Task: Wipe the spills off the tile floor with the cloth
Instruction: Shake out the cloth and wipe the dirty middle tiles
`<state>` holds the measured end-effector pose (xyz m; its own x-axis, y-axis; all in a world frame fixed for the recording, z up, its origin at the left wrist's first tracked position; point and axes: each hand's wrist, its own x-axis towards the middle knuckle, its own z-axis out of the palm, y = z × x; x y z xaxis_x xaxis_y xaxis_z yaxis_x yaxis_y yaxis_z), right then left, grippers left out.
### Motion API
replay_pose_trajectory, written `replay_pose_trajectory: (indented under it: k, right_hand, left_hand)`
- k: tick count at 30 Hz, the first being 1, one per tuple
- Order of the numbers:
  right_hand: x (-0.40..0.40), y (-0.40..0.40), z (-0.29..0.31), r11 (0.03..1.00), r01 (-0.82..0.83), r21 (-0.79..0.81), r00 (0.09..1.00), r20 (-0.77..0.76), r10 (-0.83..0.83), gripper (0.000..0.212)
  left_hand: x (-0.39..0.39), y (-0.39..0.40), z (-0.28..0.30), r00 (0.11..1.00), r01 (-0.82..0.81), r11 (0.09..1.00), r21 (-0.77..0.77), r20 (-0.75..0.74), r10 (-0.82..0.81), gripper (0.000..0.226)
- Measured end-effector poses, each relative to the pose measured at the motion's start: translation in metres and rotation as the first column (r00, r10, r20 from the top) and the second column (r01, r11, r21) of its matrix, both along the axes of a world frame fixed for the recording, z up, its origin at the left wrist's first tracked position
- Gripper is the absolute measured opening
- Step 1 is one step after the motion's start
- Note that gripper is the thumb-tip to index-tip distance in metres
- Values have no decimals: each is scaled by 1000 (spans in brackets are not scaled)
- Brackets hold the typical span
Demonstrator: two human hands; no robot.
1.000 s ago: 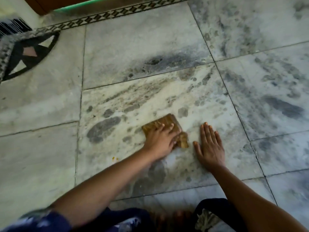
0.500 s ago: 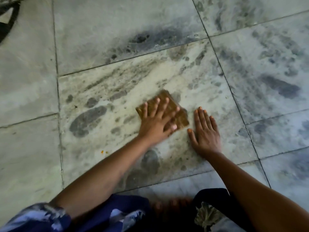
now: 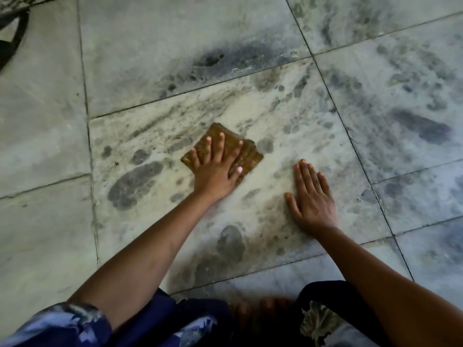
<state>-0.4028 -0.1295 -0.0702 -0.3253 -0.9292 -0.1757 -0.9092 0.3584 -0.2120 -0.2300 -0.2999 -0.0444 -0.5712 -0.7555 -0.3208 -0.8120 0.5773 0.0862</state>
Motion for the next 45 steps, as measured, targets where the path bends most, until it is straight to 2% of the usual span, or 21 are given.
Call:
replay_pose_trajectory:
  k: [4, 7, 10, 12, 14, 18, 23, 25, 27, 29, 32, 34, 36, 38, 40, 42, 45]
  right_hand:
    - [0, 1, 1, 1000, -6, 11, 1000, -3, 6, 70]
    - [0, 0, 0, 1000, -3, -1, 1000, 2, 3, 70]
    - [1, 1, -1, 1000, -9, -1, 1000, 1, 9, 71]
    - [0, 0, -1, 999, -46, -3, 999, 11, 46, 70]
    - [-2, -2, 1, 998, -68, -10, 998, 17, 68, 70]
    - [-2, -14, 3, 995, -88, -55, 995, 33, 89, 71]
    - [15, -60, 5, 989, -31, -143, 993, 105, 46, 71]
    - [30, -69, 2, 987, -98, -129, 988, 108, 112, 70]
    - [47, -73, -1, 966, -225, -129, 968, 84, 236, 68]
    - [64, -75, -1, 906, -403, -131, 910, 53, 412, 64]
    - [84, -82, 1, 800, -584, -138, 808, -1, 590, 61]
    - [93, -83, 0, 793, -600, -105, 798, -7, 603, 62]
    - [97, -81, -3, 808, -583, -86, 812, -22, 583, 63]
    - [97, -78, -7, 806, -586, -84, 810, -24, 586, 63]
    - [96, -78, -8, 803, -590, -83, 807, -23, 591, 63]
    - [95, -79, -7, 803, -592, -68, 805, -18, 593, 63]
    - [95, -80, -5, 806, -591, -47, 807, -8, 591, 63]
  left_hand:
    - [32, 60, -6, 969, 245, 969, -43, -35, -246, 55]
    - [81, 75, -11, 956, 292, 953, -74, -16, -294, 55]
    - [103, 43, -8, 984, 180, 981, -67, 3, -180, 57]
    - [86, 11, -3, 1000, 28, 999, -45, -8, -29, 59]
    - [54, -11, -1, 998, -57, 998, -23, 14, 58, 58]
    - [16, 14, 0, 999, 38, 999, 6, 26, -38, 57]
    - [73, 85, -6, 984, 179, 983, -46, 11, -179, 57]
    - [108, 77, -3, 995, 88, 995, -43, 59, -85, 59]
    - [135, 49, -1, 991, -91, 995, -37, 90, 94, 63]
    - [145, 13, 3, 955, -275, 961, 7, 121, 272, 61]
    - [133, -11, 11, 919, -380, 924, 35, 130, 373, 60]
    - [126, 9, 7, 935, -343, 939, 12, 102, 340, 60]
    - [128, 52, 2, 969, -237, 970, -48, 59, 240, 60]
    - [145, 100, -4, 987, -158, 982, -100, 18, 160, 60]
    - [174, 132, -10, 989, -138, 985, -107, 40, 143, 62]
    - [202, 137, -13, 986, -156, 975, -158, 25, 162, 58]
    - [215, 106, -8, 945, -314, 943, -113, 55, 322, 60]
